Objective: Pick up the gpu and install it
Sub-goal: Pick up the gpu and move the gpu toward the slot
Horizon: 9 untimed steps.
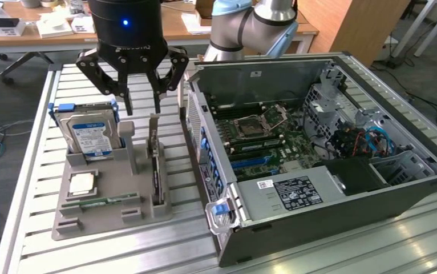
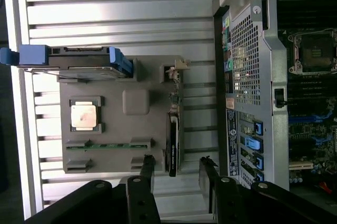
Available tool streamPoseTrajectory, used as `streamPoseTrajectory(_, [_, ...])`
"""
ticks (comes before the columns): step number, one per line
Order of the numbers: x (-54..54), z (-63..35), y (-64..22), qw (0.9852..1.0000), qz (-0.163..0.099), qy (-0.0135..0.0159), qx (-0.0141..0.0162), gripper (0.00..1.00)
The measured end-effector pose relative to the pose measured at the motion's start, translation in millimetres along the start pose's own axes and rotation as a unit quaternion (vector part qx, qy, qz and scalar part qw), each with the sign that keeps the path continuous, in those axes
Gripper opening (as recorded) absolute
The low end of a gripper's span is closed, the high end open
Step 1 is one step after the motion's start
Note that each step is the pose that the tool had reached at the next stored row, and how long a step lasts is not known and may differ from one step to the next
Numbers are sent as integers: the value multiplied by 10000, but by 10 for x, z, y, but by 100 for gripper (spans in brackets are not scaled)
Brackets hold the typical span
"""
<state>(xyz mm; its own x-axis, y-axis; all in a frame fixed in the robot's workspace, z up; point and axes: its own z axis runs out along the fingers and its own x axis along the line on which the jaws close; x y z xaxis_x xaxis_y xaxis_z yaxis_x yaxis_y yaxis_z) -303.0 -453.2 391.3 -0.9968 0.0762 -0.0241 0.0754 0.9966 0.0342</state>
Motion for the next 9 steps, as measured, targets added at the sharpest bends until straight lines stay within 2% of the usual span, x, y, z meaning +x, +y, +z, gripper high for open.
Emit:
streamPoseTrajectory(2, [0,0,0,10000,0,0,0,49])
streamPoseTrajectory(3, [0,0,0,10000,0,0,0,55])
streamPoseTrajectory(9, [0,11,-1,10000,0,0,0,55])
